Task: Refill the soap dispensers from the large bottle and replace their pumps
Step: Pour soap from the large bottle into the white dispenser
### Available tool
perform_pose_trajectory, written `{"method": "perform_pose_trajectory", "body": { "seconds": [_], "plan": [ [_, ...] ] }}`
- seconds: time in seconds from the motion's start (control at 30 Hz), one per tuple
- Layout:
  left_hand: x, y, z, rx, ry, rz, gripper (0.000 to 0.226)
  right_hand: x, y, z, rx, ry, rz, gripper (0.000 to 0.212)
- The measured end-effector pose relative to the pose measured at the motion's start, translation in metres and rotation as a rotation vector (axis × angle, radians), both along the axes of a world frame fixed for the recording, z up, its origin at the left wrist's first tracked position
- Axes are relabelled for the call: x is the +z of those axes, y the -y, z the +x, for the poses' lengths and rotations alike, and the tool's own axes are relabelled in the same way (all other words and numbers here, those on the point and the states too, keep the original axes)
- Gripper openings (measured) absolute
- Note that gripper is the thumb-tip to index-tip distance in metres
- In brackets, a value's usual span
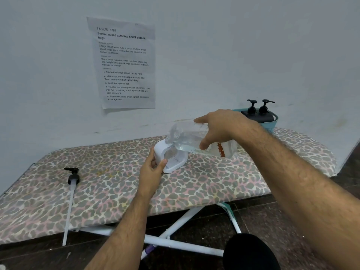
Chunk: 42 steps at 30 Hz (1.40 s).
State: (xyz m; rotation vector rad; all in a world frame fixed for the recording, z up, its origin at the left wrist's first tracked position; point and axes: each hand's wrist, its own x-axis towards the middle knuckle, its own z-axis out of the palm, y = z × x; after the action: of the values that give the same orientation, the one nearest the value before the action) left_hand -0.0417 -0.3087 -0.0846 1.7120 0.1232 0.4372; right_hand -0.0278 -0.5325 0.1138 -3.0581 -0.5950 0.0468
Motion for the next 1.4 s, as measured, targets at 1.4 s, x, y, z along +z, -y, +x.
{"method": "perform_pose_trajectory", "body": {
  "seconds": [1.4],
  "plan": [
    [0.0041, 0.0021, -0.0028, -0.004, -0.006, -0.012, 0.064, 0.0073, -0.005, -0.0024, -0.024, -0.026, -0.013, 0.092]
  ]
}}
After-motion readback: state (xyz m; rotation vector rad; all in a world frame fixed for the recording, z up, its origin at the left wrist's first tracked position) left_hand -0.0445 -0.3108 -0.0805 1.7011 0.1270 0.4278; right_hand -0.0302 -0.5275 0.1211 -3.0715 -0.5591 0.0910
